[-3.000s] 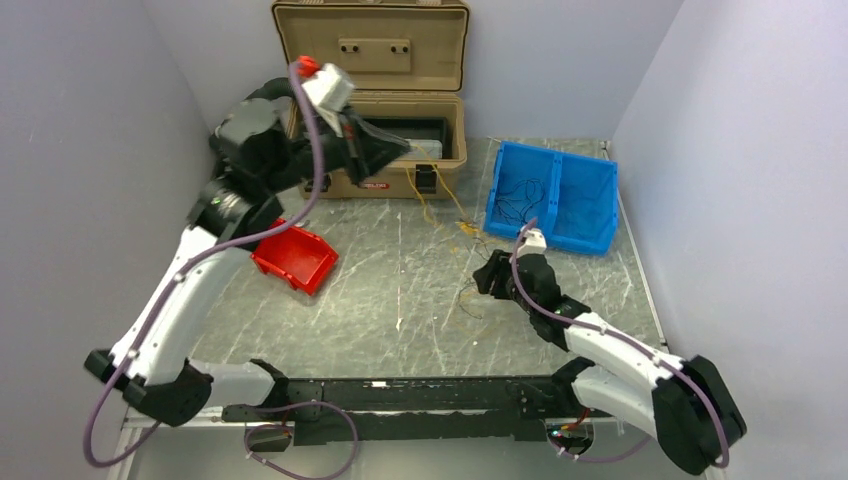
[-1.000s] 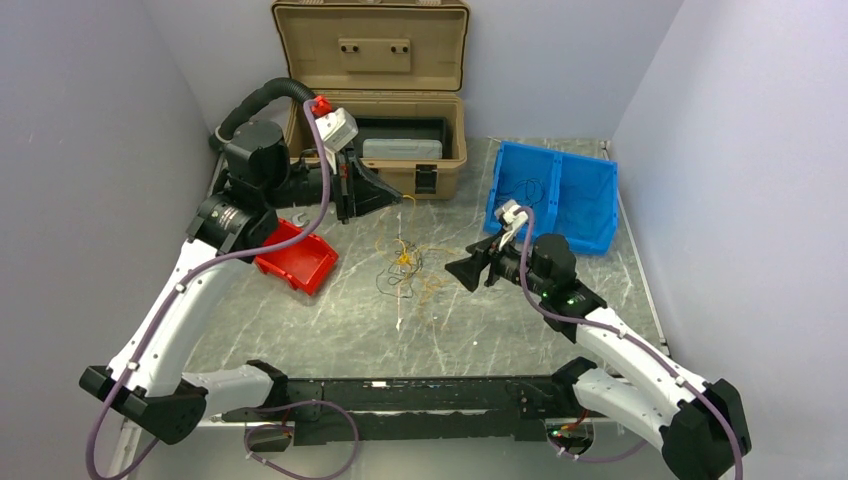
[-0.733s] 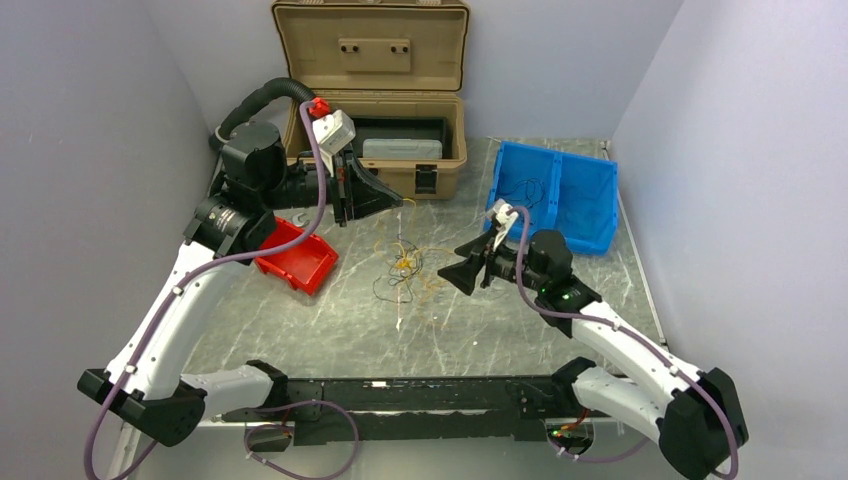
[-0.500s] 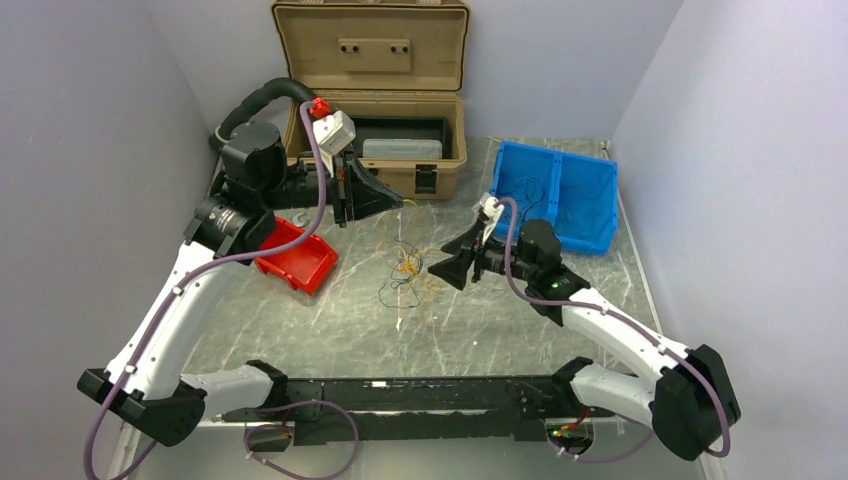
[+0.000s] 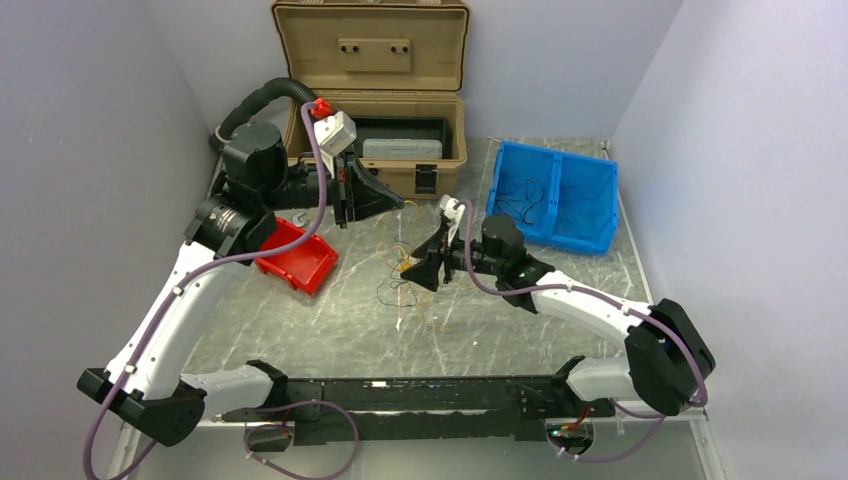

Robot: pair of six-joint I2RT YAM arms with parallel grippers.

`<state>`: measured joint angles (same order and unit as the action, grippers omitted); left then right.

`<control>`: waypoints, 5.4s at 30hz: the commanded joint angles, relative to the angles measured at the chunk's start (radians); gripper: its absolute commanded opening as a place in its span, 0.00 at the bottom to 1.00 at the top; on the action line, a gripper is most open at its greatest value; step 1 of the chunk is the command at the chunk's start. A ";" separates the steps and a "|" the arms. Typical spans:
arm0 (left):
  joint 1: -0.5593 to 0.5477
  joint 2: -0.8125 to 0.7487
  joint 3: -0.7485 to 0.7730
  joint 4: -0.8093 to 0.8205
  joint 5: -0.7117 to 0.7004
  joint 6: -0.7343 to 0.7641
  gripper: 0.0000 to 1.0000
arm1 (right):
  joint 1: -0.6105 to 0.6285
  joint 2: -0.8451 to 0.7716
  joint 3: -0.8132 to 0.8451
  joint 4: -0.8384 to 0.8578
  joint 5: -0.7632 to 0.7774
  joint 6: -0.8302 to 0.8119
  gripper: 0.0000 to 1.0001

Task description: Untangle the cables

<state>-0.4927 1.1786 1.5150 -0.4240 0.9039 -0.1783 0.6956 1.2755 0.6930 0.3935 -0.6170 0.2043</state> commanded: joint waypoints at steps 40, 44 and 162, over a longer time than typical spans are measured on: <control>0.020 -0.244 -0.508 0.034 -0.536 -0.017 0.21 | -0.066 -0.267 0.365 -0.866 0.487 0.110 0.00; 0.021 -0.238 -0.518 0.040 -0.463 -0.012 0.51 | -0.070 -0.244 0.390 -0.877 0.442 0.107 0.00; -0.367 0.149 -0.131 0.066 -0.553 0.240 0.00 | -0.076 -0.498 0.069 -0.662 0.615 0.065 0.74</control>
<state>-0.8570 1.3720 1.3437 -0.3027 0.2939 -0.0246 0.6231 0.8097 0.7887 -0.3809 -0.0338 0.2802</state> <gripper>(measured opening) 0.014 0.738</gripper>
